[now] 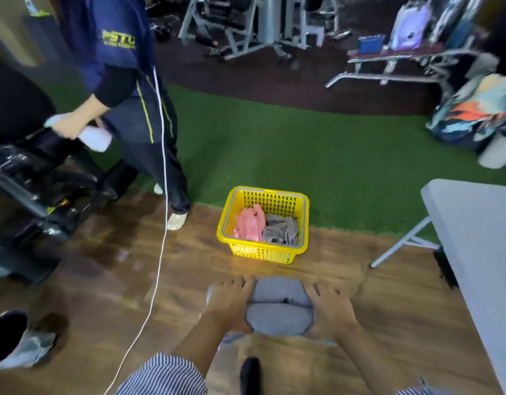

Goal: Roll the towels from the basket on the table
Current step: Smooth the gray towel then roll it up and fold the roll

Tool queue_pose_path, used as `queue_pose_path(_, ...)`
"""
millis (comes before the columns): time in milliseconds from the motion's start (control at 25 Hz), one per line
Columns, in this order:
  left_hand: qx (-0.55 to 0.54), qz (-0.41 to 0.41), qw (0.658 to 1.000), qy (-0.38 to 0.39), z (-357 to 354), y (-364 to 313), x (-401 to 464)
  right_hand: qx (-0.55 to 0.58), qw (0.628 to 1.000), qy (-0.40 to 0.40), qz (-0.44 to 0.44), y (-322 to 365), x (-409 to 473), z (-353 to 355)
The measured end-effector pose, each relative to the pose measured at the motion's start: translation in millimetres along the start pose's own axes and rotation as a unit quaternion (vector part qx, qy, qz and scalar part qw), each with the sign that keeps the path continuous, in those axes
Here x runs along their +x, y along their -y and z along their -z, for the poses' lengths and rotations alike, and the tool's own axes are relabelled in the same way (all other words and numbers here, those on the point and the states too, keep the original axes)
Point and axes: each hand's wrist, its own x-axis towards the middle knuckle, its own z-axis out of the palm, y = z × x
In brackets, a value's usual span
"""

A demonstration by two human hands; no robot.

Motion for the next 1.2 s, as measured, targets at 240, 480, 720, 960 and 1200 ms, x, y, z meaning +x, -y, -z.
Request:
queue_pose_path(240, 0.043, -0.087, 0.995, -0.011, 21.3, 31.0, 115.2, 0.005, 0.998, 0.005, -0.070, -17.1, 67.8, 27.3)
queue_pose_path(480, -0.006, -0.077, 0.997, -0.004, 27.9, 48.8, 226.5, 0.011, 0.996, 0.027, -0.085, -56.3, 167.2, 45.7)
queue_pose_path(720, 0.004, -0.068, 0.998, 0.018, 52.5, 60.8, 352.4, 0.001, 0.996, 0.047, -0.077, -110.2, 289.5, 73.8)
queue_pose_path(960, 0.000, -0.042, 0.999, 0.026, 58.6, 84.8, 447.5, -0.020, 0.994, 0.091, -0.056, -136.7, 394.8, 82.1)
queue_pose_path(1200, 0.008, -0.039, 0.999, 0.004, -30.1, 138.6, 566.1, 0.039, 0.998, 0.048, -0.018, -145.2, 526.5, -6.6)
